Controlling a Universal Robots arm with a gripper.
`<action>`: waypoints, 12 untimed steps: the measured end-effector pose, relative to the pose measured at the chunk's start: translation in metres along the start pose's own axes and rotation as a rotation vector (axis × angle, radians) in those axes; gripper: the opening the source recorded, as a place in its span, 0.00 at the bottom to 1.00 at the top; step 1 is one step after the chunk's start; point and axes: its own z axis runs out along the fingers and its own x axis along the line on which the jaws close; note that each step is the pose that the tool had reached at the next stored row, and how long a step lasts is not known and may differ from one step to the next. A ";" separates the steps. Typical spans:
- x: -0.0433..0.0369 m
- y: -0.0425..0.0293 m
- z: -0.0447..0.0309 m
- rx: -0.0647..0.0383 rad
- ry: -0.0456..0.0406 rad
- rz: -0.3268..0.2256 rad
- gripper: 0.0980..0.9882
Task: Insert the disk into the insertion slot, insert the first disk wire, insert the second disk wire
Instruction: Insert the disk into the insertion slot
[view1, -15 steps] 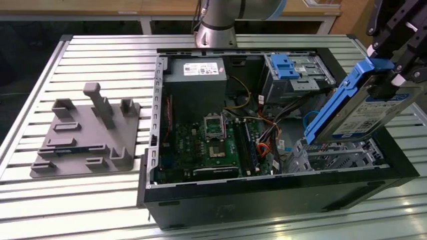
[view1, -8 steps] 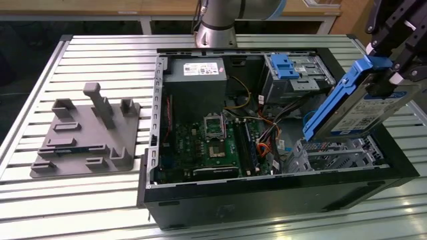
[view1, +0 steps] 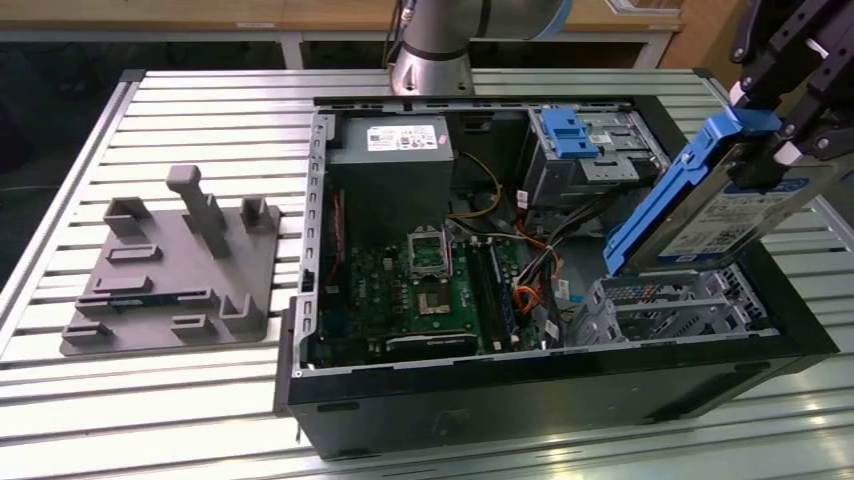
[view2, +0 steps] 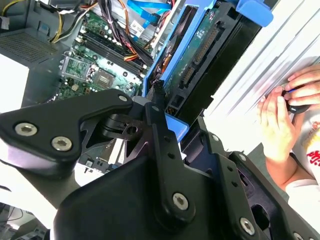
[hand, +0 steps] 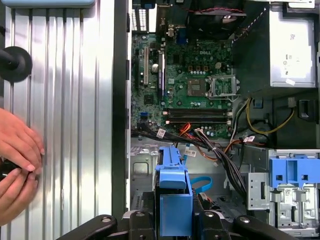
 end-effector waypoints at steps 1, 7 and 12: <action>0.0001 0.0000 0.0000 0.000 -0.0027 0.000 0.30; 0.0001 0.0000 0.0001 0.000 -0.0036 0.000 0.30; 0.0001 -0.0003 0.0002 0.005 -0.0037 -0.001 0.30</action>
